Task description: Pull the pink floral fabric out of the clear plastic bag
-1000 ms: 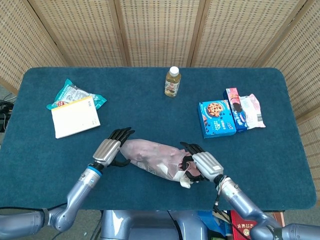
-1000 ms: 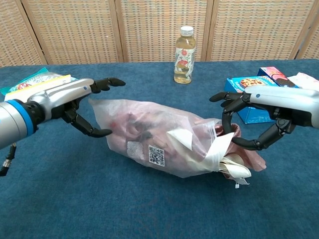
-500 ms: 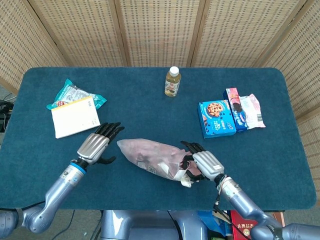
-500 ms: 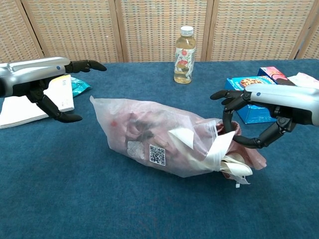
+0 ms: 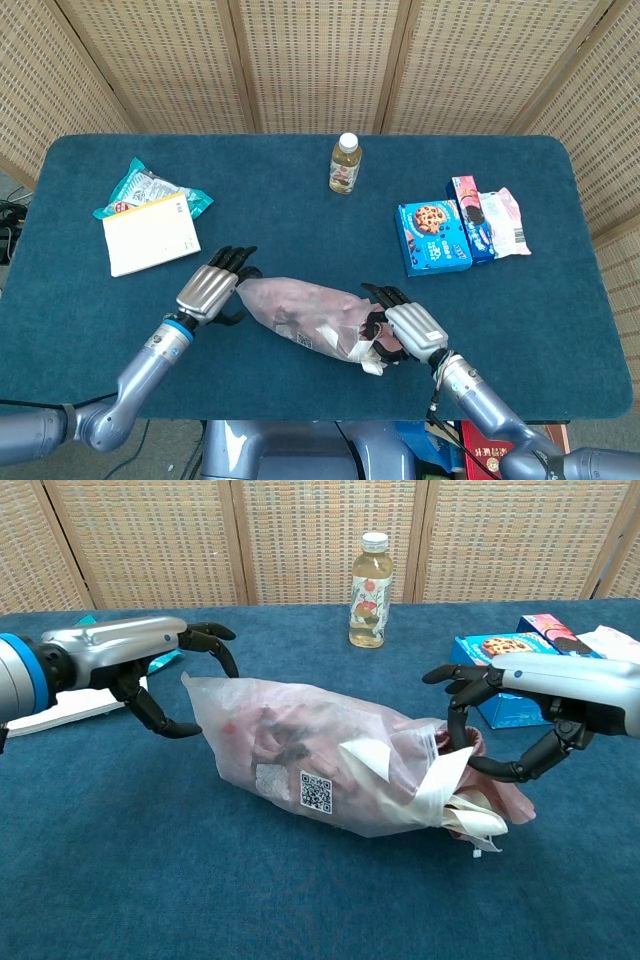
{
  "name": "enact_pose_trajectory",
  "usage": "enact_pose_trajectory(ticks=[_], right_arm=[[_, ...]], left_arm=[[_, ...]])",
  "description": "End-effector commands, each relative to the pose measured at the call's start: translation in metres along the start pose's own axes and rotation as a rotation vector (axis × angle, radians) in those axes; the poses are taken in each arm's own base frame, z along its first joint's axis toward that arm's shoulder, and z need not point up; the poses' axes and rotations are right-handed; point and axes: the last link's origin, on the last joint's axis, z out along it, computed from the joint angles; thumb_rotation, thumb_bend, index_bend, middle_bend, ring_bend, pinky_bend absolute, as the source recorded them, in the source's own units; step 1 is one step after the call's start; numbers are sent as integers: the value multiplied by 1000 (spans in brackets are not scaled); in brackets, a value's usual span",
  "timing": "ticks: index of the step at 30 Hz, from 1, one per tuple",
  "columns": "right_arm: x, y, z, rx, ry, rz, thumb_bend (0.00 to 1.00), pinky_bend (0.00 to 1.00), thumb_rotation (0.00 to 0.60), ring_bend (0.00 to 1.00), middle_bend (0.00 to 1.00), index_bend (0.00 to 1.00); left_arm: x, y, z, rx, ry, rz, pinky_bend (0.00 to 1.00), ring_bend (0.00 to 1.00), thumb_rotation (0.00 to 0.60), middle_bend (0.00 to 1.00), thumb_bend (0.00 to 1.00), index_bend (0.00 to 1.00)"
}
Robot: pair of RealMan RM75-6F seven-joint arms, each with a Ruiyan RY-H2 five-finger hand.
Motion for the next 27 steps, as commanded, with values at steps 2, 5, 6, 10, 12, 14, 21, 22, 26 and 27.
enact_pose_trajectory(ticks=[2, 5, 6, 10, 12, 14, 21, 22, 26, 27], right_arm=[[0, 0, 0, 1, 1, 0, 872, 0, 600, 0, 0, 694], [0, 0, 0, 2, 1, 1, 873, 0, 600, 0, 0, 694], [-1, 0, 0, 2, 1, 2, 873, 0, 600, 0, 0, 694], [-1, 1, -1, 1, -1, 2, 872, 0, 600, 0, 0, 694], [-1, 1, -1, 1, -1, 3, 873, 0, 600, 0, 0, 694], [-1, 1, -1, 1, 0, 3, 872, 0, 600, 0, 0, 694], [-1, 2, -1, 2, 0, 3, 872, 0, 600, 0, 0, 694], [-1, 2, -1, 3, -1, 3, 873, 0, 600, 0, 0, 694], [-1, 1, -1, 4, -1, 3, 873, 0, 600, 0, 0, 694], [-1, 1, -1, 5, 0, 3, 873, 0, 600, 0, 0, 694]], left_arm=[[-1, 4, 4, -1, 14, 13, 0, 0, 600, 0, 305, 291], [-1, 4, 5, 7, 24, 23, 0, 0, 600, 0, 306, 325], [-2, 4, 5, 10, 29, 27, 0, 0, 600, 0, 307, 338], [-3, 5, 6, 16, 34, 32, 0, 0, 600, 0, 309, 360], [-4, 6, 7, 16, 50, 24, 0, 0, 600, 0, 310, 392], [-5, 7, 8, 18, 57, 17, 0, 0, 600, 0, 310, 436], [-8, 7, 11, 25, 79, 33, 0, 0, 600, 0, 452, 553], [-9, 7, 11, 26, 81, 33, 0, 0, 600, 0, 459, 564], [-10, 7, 12, 30, 85, 36, 0, 0, 600, 0, 480, 604], [-10, 7, 12, 32, 87, 36, 0, 0, 600, 0, 497, 619]])
